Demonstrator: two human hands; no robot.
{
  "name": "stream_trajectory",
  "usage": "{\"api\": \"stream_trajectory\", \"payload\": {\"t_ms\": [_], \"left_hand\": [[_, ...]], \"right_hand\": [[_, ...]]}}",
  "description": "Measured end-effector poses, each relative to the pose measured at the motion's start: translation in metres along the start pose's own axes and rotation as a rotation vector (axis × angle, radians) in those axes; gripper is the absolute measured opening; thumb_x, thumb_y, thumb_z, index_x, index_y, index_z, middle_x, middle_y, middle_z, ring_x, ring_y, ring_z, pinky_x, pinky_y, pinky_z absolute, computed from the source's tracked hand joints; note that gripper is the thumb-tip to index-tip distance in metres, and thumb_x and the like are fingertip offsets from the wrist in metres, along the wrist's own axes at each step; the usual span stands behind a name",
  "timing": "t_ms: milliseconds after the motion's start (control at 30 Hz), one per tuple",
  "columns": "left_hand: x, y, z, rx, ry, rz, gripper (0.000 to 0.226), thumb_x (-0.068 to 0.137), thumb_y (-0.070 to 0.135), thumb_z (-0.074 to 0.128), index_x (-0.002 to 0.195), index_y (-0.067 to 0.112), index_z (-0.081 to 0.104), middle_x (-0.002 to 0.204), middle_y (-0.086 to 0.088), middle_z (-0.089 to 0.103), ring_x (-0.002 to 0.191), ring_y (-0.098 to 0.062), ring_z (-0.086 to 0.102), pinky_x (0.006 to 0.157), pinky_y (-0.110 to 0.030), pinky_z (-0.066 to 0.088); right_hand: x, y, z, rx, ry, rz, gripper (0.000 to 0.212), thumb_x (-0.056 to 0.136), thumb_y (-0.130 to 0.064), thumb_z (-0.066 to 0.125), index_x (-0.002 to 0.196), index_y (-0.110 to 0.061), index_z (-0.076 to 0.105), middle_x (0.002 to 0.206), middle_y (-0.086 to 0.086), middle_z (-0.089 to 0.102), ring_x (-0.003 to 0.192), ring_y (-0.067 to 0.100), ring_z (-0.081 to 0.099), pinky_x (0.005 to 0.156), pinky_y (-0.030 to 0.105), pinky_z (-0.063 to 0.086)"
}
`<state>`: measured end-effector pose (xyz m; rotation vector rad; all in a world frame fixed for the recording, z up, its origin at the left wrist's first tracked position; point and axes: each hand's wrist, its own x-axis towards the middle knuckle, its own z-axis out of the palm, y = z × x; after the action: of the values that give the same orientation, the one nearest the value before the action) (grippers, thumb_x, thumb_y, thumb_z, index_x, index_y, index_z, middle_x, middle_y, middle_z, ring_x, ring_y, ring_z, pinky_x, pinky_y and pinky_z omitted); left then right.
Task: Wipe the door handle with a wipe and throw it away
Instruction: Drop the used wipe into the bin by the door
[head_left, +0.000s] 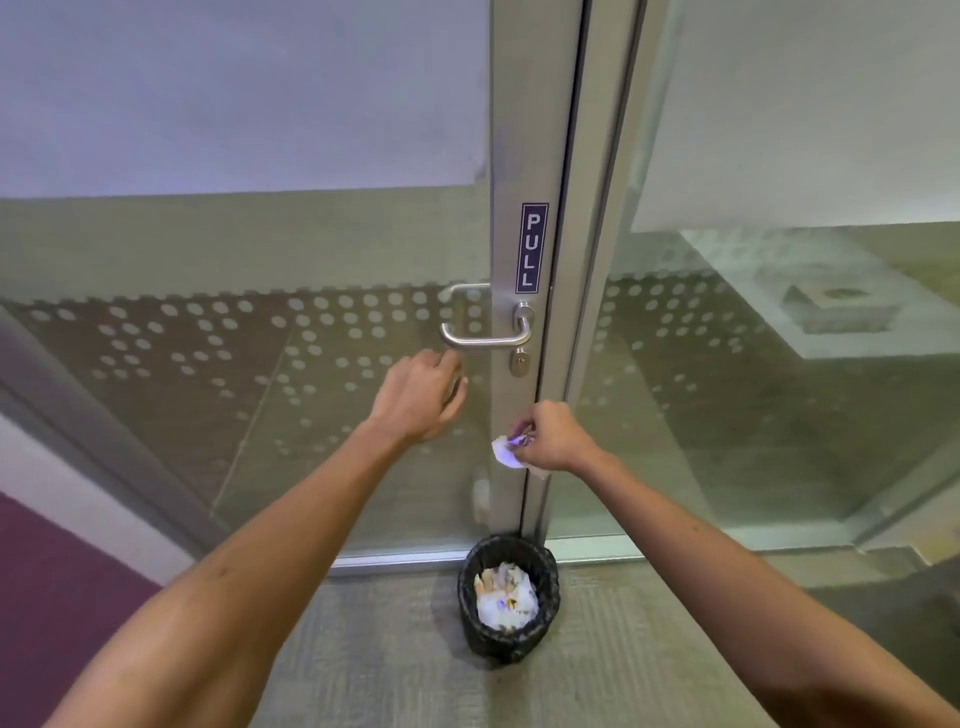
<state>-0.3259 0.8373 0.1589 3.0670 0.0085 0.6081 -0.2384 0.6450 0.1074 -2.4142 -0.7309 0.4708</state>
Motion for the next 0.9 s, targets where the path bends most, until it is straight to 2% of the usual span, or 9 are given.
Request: {"api": "stream_trajectory", "payload": {"t_ms": [100,233,333,400,467,567,633,733,900], "left_hand": [[-0.014,0.001,0.018,0.102,-0.032,0.042,0.043,0.090,0.039,0.040,0.105,0.005,0.062,0.095,-0.016,0.066,0.088,-0.035,0.060,0.069,-0.041,0.048],[-0.039,0.001,0.055,0.121,-0.165,0.050,0.055,0.092,0.041,0.041,0.126,0.000,0.056,0.129,-0.020,0.059,0.111,-0.034,0.057,0.088,-0.044,0.051],[-0.057,0.003,0.082,0.101,-0.258,0.025,0.059,0.093,0.042,0.038,0.131,0.000,0.052,0.137,-0.021,0.054,0.118,-0.035,0.055,0.094,-0.046,0.049],[-0.067,0.003,0.100,0.078,-0.315,0.005,0.061,0.093,0.043,0.034,0.133,0.000,0.052,0.138,-0.021,0.054,0.119,-0.035,0.054,0.095,-0.046,0.049],[-0.076,0.002,0.119,0.065,-0.357,-0.010,0.062,0.092,0.043,0.033,0.132,0.000,0.053,0.137,-0.021,0.055,0.119,-0.035,0.055,0.095,-0.046,0.049],[-0.087,-0.003,0.151,0.063,-0.421,0.000,0.065,0.093,0.044,0.029,0.135,0.000,0.051,0.140,-0.021,0.054,0.120,-0.034,0.055,0.097,-0.046,0.048],[-0.090,-0.009,0.170,0.056,-0.435,-0.004,0.066,0.094,0.044,0.027,0.137,0.000,0.050,0.140,-0.021,0.053,0.120,-0.033,0.055,0.097,-0.046,0.048],[-0.091,-0.016,0.194,0.030,-0.432,-0.034,0.062,0.094,0.043,0.029,0.134,0.001,0.053,0.138,-0.020,0.056,0.118,-0.033,0.056,0.096,-0.045,0.049],[-0.100,-0.022,0.241,0.025,-0.434,-0.047,0.058,0.094,0.041,0.035,0.131,0.002,0.057,0.135,-0.019,0.059,0.115,-0.031,0.059,0.091,-0.043,0.051]], "right_hand": [[-0.001,0.015,0.031,-0.103,-0.053,0.068,0.015,0.071,-0.012,0.065,0.072,-0.023,0.076,0.084,0.003,0.077,0.085,0.019,0.070,0.074,0.025,0.054],[0.003,0.041,0.070,-0.170,-0.084,0.135,0.022,0.072,-0.017,0.069,0.059,-0.032,0.058,0.090,0.000,0.075,0.092,0.024,0.069,0.079,0.030,0.056],[0.004,0.053,0.087,-0.271,-0.119,0.140,0.012,0.083,-0.018,0.065,0.088,-0.029,0.067,0.107,0.006,0.071,0.103,0.032,0.065,0.082,0.033,0.051],[0.009,0.068,0.102,-0.344,-0.148,0.134,0.024,0.088,-0.011,0.058,0.106,-0.025,0.065,0.112,0.010,0.068,0.106,0.034,0.063,0.083,0.034,0.050],[0.014,0.085,0.120,-0.335,-0.180,0.151,0.027,0.086,-0.007,0.057,0.106,-0.023,0.064,0.112,0.012,0.067,0.104,0.035,0.064,0.081,0.034,0.049],[0.024,0.115,0.152,-0.261,-0.205,0.211,0.020,0.082,-0.008,0.063,0.093,-0.023,0.071,0.102,0.010,0.071,0.095,0.032,0.068,0.075,0.029,0.050],[0.031,0.135,0.173,-0.241,-0.229,0.248,0.022,0.079,-0.008,0.063,0.091,-0.022,0.074,0.098,0.008,0.074,0.095,0.030,0.069,0.079,0.029,0.053],[0.042,0.163,0.201,-0.216,-0.273,0.313,0.028,0.078,-0.011,0.061,0.099,-0.022,0.076,0.107,0.012,0.071,0.102,0.032,0.066,0.090,0.031,0.052],[0.066,0.193,0.239,-0.206,-0.344,0.287,0.039,0.081,-0.012,0.064,0.120,-0.015,0.068,0.128,0.014,0.064,0.116,0.030,0.059,0.101,0.029,0.045]]}}
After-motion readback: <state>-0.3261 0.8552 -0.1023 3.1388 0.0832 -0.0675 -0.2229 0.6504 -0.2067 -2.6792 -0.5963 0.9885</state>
